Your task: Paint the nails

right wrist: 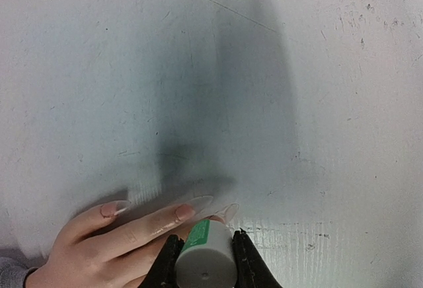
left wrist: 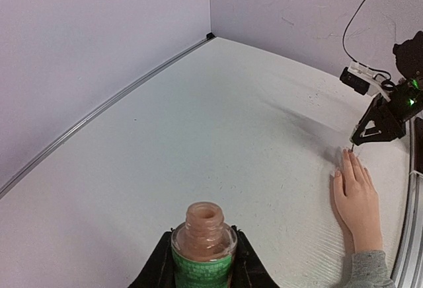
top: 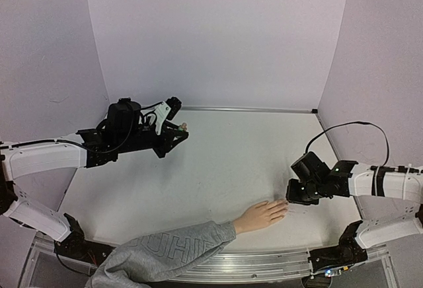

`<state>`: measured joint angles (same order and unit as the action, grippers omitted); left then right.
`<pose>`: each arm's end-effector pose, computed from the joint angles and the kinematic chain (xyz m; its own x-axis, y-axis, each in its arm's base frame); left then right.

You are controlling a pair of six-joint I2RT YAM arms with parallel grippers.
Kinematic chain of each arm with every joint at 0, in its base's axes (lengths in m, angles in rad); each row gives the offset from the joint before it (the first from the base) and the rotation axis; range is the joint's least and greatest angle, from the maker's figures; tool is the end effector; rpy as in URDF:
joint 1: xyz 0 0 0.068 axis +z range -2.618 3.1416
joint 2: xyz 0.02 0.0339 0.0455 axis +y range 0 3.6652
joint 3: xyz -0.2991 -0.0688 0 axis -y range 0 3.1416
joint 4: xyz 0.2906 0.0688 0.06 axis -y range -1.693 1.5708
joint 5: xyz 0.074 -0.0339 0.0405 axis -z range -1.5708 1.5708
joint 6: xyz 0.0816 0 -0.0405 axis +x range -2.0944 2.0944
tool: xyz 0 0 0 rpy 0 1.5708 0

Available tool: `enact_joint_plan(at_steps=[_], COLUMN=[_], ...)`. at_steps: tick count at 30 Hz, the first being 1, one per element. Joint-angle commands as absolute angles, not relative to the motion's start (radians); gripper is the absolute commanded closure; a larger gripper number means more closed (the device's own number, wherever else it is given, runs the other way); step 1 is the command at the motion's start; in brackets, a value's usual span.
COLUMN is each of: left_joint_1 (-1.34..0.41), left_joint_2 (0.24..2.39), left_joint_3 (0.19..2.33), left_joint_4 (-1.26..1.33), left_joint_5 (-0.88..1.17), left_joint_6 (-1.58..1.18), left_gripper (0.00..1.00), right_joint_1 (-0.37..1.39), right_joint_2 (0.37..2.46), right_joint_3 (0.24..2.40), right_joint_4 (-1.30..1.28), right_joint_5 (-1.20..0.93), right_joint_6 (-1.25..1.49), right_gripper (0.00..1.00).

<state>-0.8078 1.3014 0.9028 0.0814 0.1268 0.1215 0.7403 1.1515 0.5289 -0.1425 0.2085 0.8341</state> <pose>0.2543 -0.2809 0.2960 -0.1170 0.2963 -0.9479 0.8202 0.5670 0.0760 0.2183 0.1766 0.1594 -0.7507 0.2957 -0.5908 0.0094 0.8989 0.4380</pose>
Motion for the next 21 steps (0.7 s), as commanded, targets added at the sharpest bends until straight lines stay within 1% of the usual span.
enact_joint_plan(at_steps=[1, 21], left_joint_1=[-0.802, -0.803], left_joint_2=[1.284, 1.307], left_joint_3=[0.916, 0.936], left_joint_4=[0.144, 0.145], left_joint_5=[0.115, 0.12], left_joint_6=[0.114, 0.12], left_gripper=[1.0, 1.0], right_joint_1=[0.738, 0.738], right_joint_2=[1.168, 1.207], right_joint_3=[0.523, 0.538], right_joint_4=[-0.154, -0.146], right_joint_5=[0.23, 0.276], right_joint_6=[0.831, 0.842], right_gripper=[1.0, 1.0])
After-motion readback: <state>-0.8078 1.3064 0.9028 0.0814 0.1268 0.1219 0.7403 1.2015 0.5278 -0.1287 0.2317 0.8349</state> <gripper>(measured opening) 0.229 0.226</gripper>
